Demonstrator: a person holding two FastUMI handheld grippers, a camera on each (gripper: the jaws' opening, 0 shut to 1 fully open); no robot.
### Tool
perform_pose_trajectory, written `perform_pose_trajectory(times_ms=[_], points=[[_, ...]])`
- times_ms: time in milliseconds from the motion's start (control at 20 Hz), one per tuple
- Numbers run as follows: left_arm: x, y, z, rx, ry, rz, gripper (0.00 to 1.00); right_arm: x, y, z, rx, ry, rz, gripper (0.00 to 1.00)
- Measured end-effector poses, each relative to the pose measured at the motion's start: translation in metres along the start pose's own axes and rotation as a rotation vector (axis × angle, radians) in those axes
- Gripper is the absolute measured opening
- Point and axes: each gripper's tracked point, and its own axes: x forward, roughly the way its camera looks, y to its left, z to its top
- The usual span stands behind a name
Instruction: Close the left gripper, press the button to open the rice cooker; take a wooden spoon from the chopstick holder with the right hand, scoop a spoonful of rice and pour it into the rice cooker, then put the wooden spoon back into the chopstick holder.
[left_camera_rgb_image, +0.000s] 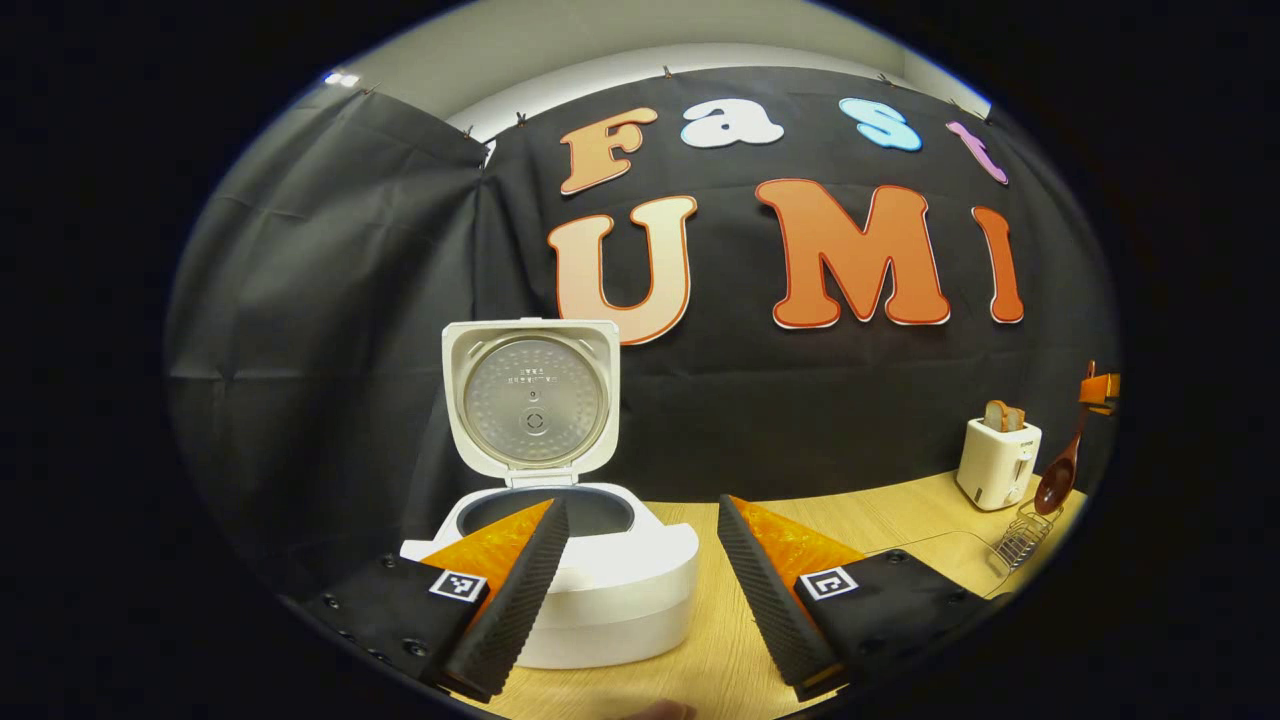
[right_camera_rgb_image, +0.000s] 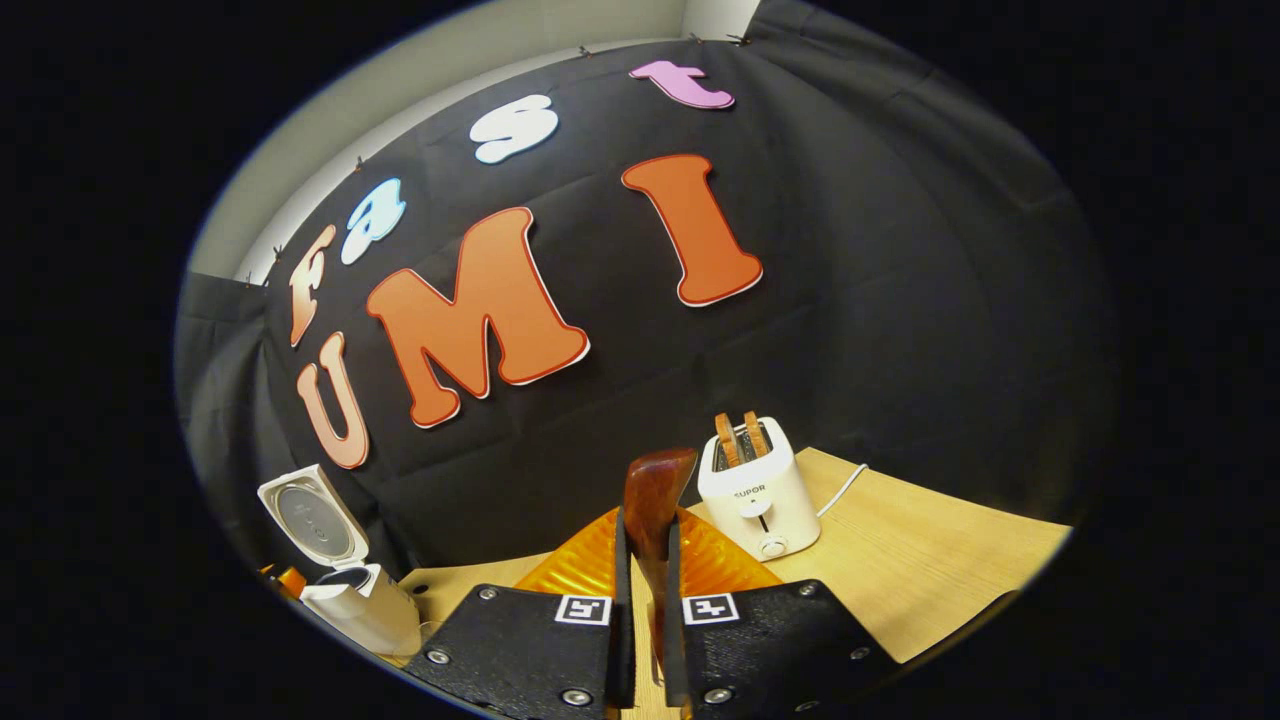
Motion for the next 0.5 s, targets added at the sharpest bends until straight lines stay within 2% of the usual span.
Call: perform_pose_trajectory(times_ms=[50, 150, 500], points=[[0.001, 0.001, -0.001, 0.0, 0.003, 0.002, 0.99, 0.002, -0.003, -0.006, 0.005, 0.011, -0.005, 0.12], [0.001, 0.002, -0.003, 0.003, 0.006, 0.007, 0.96, 0.006, -0.01, -0.018, 0.027, 0.033, -0.021, 0.12], [0.004, 0.0, -0.003, 0.003, 0.008, 0.006, 0.98, 0.014, -0.031, -0.05, 0.129, 0.088, -0.049, 0.12]])
